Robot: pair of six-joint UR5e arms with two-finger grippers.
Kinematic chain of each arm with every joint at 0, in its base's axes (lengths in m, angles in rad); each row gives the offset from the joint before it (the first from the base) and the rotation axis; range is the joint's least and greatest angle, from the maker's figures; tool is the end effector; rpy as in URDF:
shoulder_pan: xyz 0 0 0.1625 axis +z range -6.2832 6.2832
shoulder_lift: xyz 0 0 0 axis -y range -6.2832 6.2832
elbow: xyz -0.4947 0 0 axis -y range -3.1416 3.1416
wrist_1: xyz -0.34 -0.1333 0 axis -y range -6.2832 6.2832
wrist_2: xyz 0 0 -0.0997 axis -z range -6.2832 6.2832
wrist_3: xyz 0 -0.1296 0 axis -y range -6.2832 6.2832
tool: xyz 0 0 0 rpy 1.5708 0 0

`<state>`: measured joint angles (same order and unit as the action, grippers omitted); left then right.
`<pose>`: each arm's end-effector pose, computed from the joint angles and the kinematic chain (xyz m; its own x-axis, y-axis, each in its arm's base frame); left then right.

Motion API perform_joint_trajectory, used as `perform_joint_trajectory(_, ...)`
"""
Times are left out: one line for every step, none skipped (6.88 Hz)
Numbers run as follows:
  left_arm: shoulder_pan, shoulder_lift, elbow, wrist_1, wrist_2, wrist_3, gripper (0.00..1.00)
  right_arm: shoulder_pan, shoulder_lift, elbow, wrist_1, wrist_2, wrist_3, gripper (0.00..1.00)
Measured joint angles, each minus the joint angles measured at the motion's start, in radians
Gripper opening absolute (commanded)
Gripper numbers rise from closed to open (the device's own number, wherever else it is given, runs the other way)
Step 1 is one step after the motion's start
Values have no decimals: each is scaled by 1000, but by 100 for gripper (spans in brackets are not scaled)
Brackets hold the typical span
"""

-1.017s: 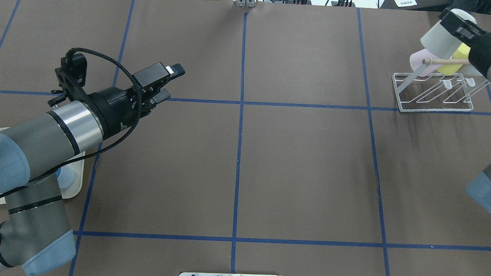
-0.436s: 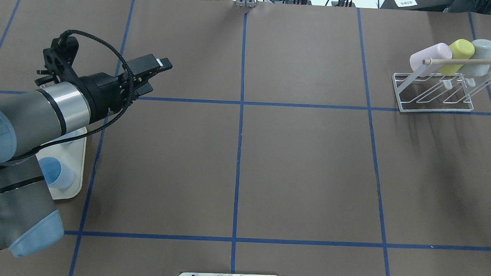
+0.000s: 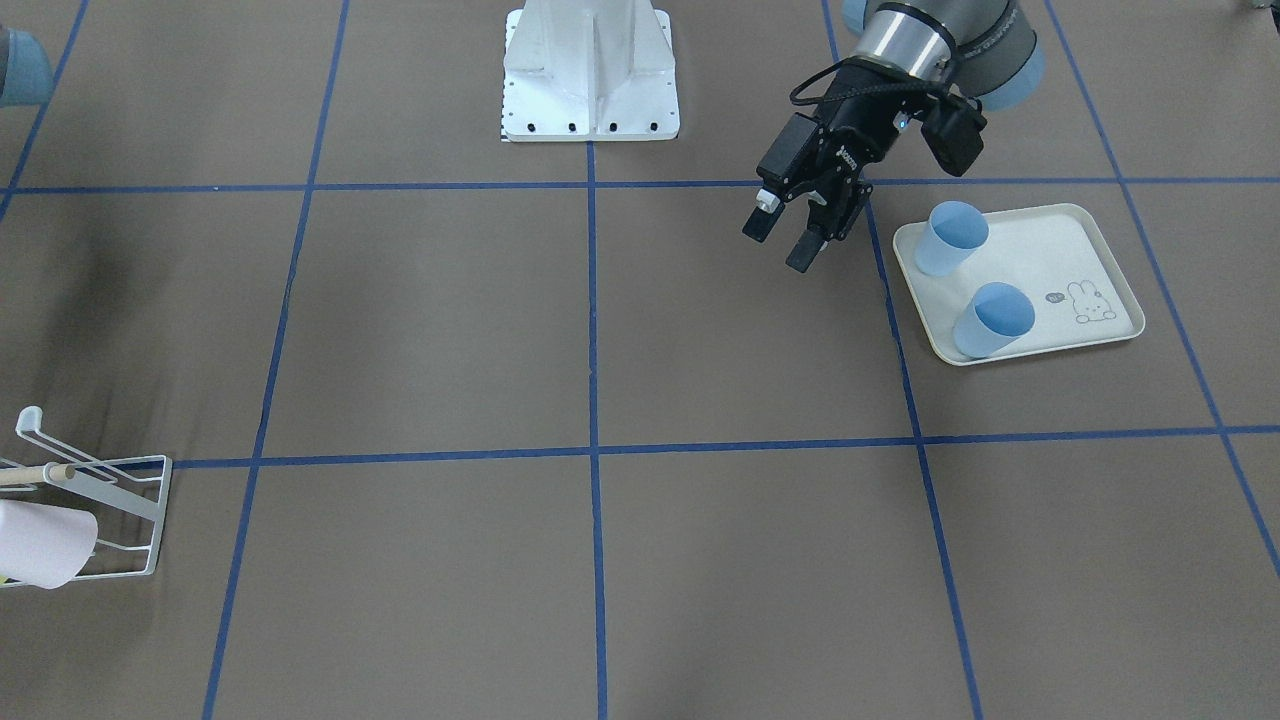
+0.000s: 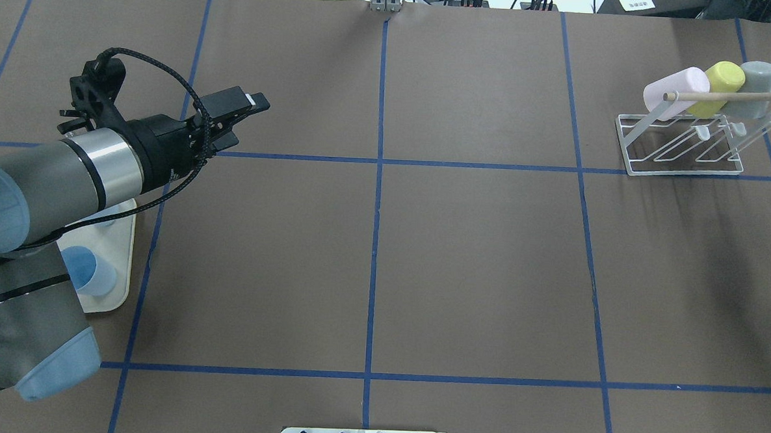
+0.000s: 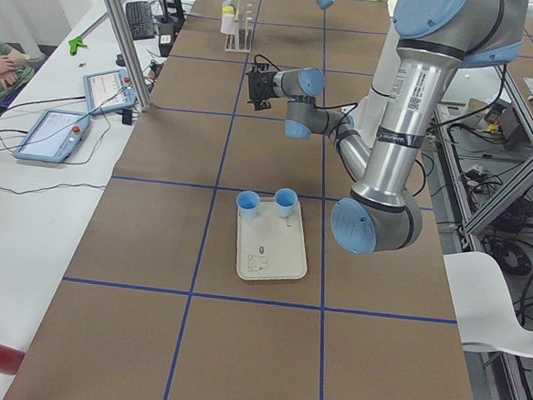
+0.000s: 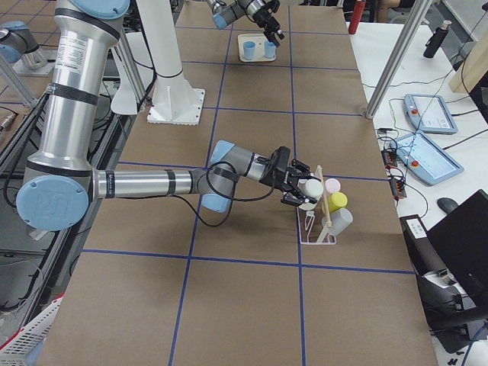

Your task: Transfer IKEA cup to right arm and place on rack

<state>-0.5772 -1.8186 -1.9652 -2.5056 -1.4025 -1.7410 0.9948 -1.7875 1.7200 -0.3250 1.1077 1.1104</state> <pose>0.3518 -0.4141 0.3379 -0.1200 -0.1211 -0.9854 0.6677 0.7247 -0.1704 -0.0456 -0.4213 0.6208 0.6199 0.2247 0.7518 -0.7810 0.2690 0.5636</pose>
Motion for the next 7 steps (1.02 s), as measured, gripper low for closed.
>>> perform_joint_trajectory(-1,25,-4,0,-2,30,100,0,19,-40,11,0,-1,0)
perform_joint_trajectory(-7,66,-8,1,-4,94,100,-1,29,-65,15,0,-2,0)
perform_joint_trajectory(-28,110,-11,16,-29,169,100,-1,32,-76,17,0,-2,0)
perform_joint_trajectory(-75,149,-17,64,-95,250,100,-1,34,-81,17,0,-2,0)
perform_joint_trajectory(-133,173,-26,116,-171,314,100,-1,35,-83,16,0,-2,0)
perform_joint_trajectory(-179,189,-29,145,-225,361,100,-2,39,-89,16,0,-3,0)
perform_joint_trajectory(-213,206,-31,166,-260,411,100,-3,56,-109,16,0,-3,0)
